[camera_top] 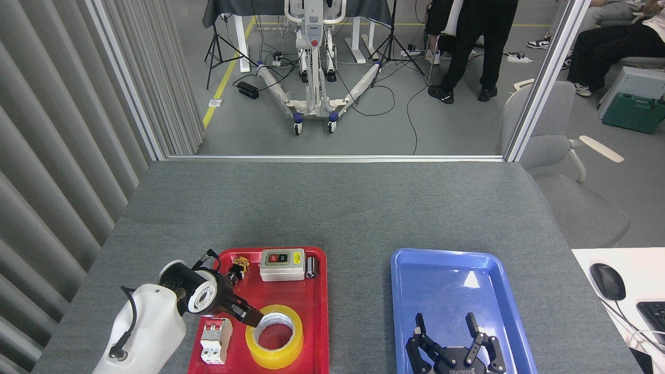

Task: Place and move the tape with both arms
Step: 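Lower the left hand and grasp the yellow tape roll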

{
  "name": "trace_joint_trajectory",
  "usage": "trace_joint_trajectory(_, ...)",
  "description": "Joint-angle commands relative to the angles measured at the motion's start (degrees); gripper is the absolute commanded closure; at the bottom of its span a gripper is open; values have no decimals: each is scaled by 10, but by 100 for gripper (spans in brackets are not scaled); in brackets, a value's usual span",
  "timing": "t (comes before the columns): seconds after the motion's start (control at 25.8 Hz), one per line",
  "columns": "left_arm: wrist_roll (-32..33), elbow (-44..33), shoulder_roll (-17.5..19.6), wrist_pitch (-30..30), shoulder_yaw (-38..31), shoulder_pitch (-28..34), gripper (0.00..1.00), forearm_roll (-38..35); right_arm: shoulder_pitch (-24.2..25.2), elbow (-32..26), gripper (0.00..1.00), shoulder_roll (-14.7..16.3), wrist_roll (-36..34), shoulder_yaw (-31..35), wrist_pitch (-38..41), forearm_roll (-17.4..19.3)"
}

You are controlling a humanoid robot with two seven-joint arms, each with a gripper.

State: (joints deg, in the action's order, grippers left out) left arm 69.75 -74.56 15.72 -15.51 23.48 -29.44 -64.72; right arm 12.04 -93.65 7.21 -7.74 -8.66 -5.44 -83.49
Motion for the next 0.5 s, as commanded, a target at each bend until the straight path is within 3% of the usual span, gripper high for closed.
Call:
trace_joint_trajectory(0.0,0,30,-3,-1,21,-18,1,-1,0,0,0,-1,0,0,0,0)
trace_joint_trajectory(0.39,-1,104,-29,-1,40,-33,1,-6,0,4,0,-4,0,-5,1,-1)
trace_joint_trajectory(0.47,0,109,-30,-1,43,-34,8,-5,0,5,0,-4,0,-5,1,-1)
